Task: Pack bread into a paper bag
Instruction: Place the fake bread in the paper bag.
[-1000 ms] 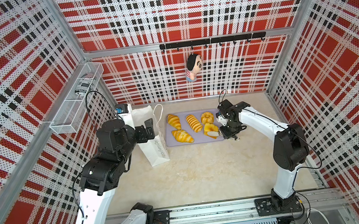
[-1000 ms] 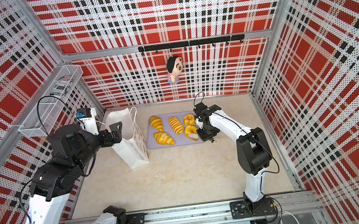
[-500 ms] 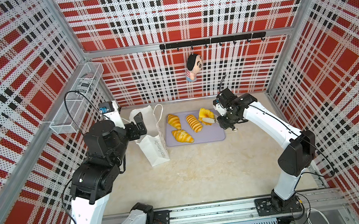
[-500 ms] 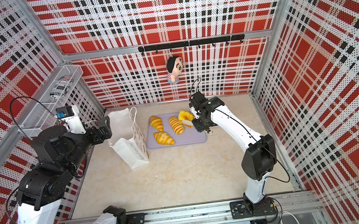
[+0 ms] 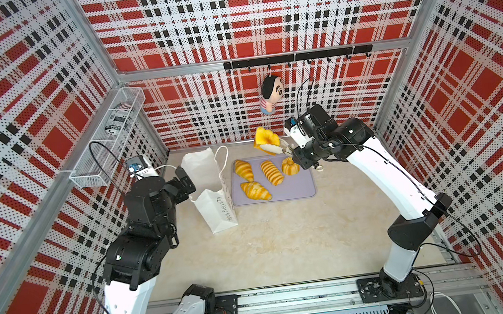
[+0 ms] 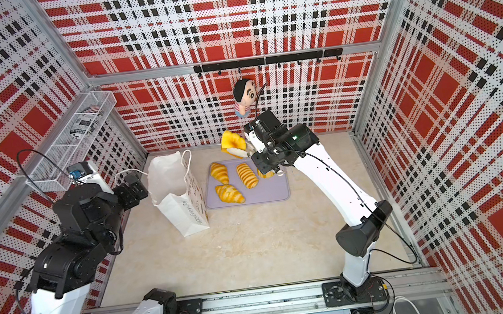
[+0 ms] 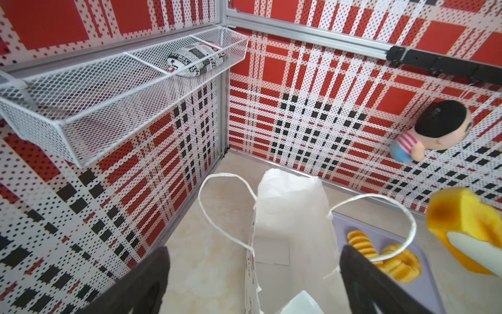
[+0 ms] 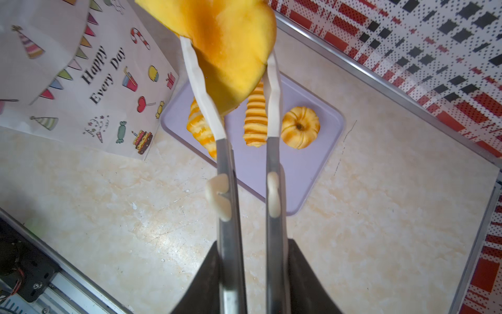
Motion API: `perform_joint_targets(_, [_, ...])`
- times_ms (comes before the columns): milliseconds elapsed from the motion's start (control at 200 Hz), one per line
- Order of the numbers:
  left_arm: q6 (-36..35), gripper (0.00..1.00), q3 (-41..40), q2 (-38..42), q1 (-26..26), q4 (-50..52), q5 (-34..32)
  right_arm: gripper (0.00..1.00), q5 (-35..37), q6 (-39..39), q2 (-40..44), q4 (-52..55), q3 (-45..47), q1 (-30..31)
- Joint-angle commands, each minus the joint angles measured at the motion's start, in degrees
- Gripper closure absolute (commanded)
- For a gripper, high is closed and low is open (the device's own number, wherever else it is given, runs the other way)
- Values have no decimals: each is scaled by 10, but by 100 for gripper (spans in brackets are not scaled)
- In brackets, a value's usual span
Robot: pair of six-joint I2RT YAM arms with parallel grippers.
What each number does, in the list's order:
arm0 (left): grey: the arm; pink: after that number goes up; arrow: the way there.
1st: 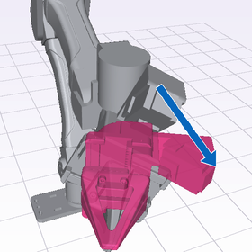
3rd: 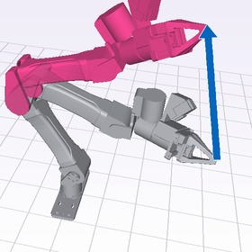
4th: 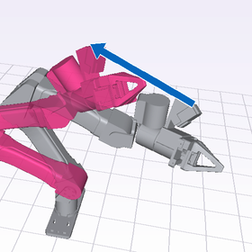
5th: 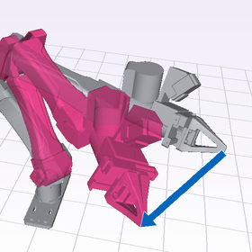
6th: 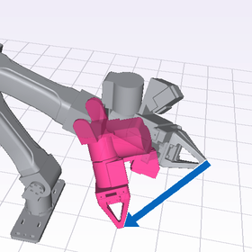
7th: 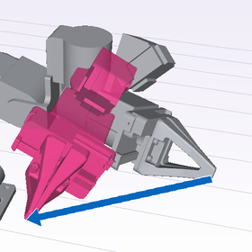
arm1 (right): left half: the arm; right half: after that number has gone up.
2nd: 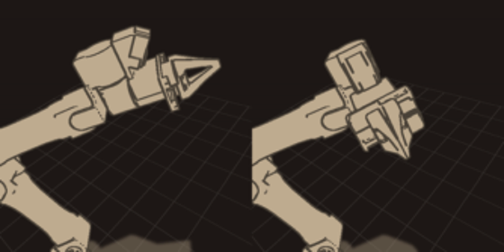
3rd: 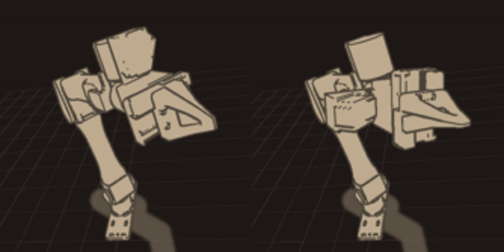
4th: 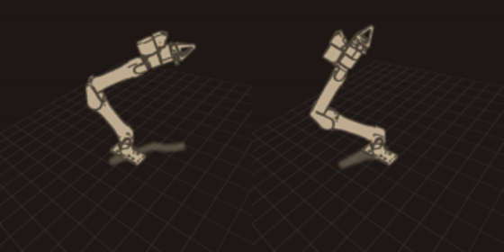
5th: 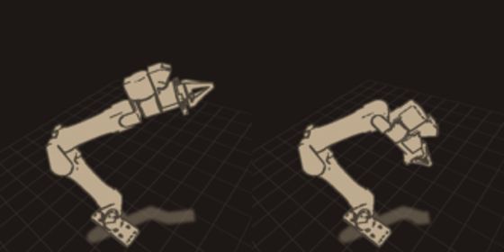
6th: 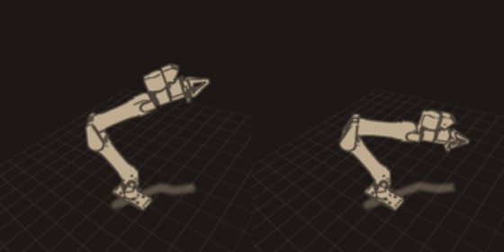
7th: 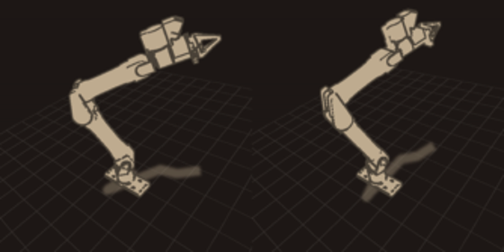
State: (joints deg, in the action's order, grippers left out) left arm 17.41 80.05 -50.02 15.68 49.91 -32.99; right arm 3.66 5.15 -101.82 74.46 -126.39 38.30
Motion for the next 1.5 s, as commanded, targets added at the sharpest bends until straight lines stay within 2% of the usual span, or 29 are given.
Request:
perform_joint_targets(0, [14,2,-19,2,-32,-22,-19,73,-5,-3,-4,-4,-41,22])
perform_joint_targets(95, [23,2,-42,8,-62,-43,-8,74,-11,-6,-11,-8,-73,39])
perform_joint_targets(281, [16,2,-78,24,-137,-66,75,75,-37,-14,-37,-15,-135,77])
perform_joint_targets(516, [-12,2,-82,42,-221,-63,159,75,-70,-24,-54,-31,-177,121])
perform_joint_targets(676, [-18,2,-88,56,-248,-70,184,75,-76,-24,-56,-40,-190,131])
perform_joint_targets(827, [4,2,-119,66,-265,-85,200,74,-104,-25,-59,-57,-191,138])
perform_joint_targets(1122, [35,2,-197,95,-323,-153,303,74,-143,-36,-100,-67,-214,155])
perform_joint_targets(1358, [59,2,-249,123,-379,-207,429,73,-164,-33,-121,-77,-214,156])
perform_joint_targets(1498, [64,2,-281,132,-401,-230,466,74,-168,-28,-146,-80,-213,157])
